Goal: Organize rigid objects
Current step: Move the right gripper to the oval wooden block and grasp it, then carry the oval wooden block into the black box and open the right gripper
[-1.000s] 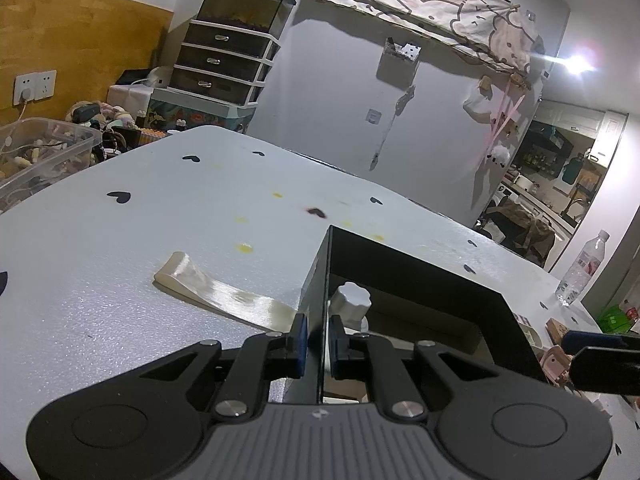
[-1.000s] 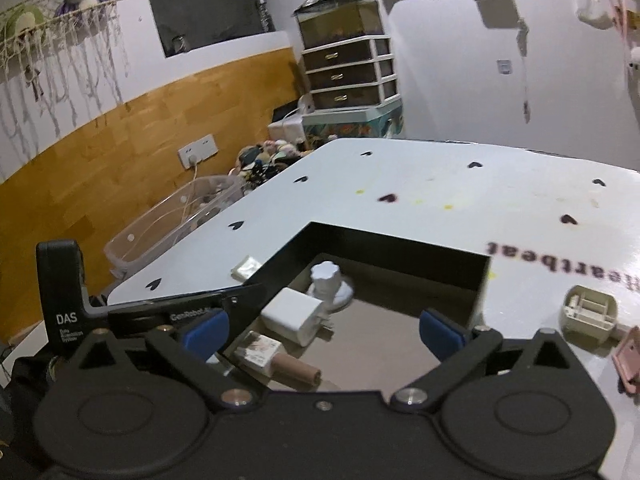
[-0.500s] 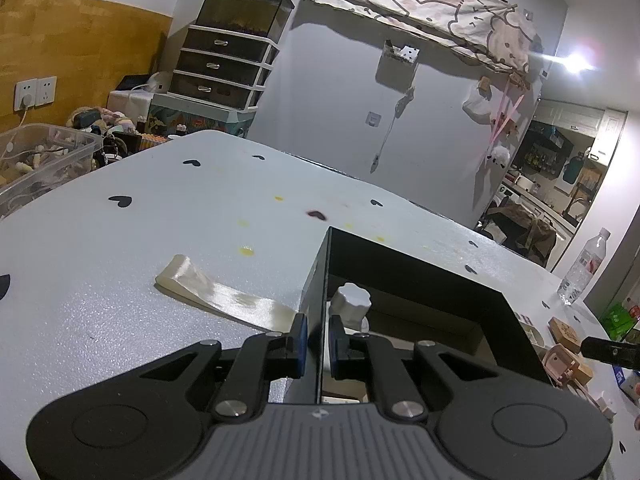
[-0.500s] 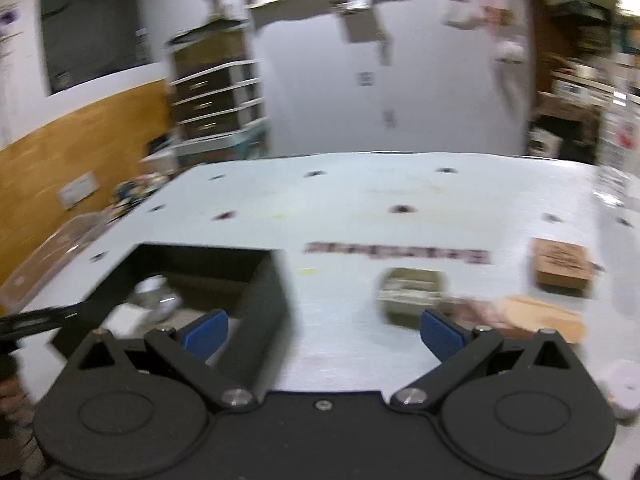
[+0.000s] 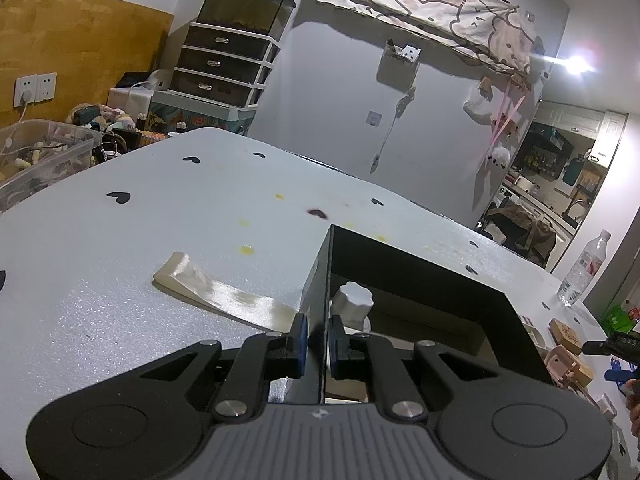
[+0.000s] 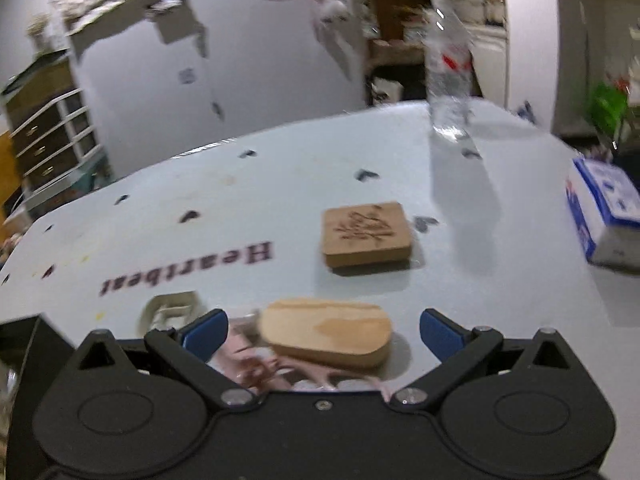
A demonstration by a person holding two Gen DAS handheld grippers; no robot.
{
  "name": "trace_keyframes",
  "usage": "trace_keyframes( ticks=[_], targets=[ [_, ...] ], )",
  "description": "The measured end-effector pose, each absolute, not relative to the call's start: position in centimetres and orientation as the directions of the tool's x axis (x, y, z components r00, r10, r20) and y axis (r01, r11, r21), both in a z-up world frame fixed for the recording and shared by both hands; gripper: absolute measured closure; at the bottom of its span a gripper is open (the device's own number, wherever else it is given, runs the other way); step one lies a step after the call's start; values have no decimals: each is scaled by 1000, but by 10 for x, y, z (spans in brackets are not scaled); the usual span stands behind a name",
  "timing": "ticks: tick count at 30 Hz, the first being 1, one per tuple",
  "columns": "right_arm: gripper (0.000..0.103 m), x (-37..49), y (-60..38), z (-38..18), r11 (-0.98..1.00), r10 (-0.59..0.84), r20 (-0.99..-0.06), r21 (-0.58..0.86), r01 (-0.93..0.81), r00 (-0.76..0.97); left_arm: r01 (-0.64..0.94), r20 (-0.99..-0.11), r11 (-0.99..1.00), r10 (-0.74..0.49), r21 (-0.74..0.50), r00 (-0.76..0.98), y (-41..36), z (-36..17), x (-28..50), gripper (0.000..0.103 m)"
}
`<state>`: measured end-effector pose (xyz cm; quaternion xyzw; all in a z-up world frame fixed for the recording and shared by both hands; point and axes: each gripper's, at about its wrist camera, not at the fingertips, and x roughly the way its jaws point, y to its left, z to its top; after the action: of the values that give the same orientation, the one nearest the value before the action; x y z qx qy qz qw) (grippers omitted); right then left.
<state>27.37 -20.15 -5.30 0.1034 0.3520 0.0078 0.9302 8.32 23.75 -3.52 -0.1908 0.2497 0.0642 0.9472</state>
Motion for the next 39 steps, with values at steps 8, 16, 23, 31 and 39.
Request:
trace_keyframes(
  ticks=[8, 16, 23, 31, 39],
  targets=[
    [0, 310, -200, -73, 972, 79, -727, 208, 109, 683, -215, -499, 919, 23, -331, 866, 238, -36, 85, 93],
    [7, 318, -190, -75, 978, 70, -744, 181, 99, 665, -215, -499, 918, 22, -332, 866, 238, -37, 86, 93],
    [15, 315, -194, -72, 978, 74, -739, 185, 96, 669, -215, -500, 918, 22, -333, 866, 238, -37, 86, 93],
    [15, 297, -191, -45, 978, 92, -686, 200, 65, 722, -216, -498, 918, 23, -333, 867, 238, -37, 86, 93],
    [15, 258, -135, -2, 950, 298, -601, 266, -166, 742, -218, -496, 917, 26, -334, 868, 239, -41, 85, 93]
  ],
)
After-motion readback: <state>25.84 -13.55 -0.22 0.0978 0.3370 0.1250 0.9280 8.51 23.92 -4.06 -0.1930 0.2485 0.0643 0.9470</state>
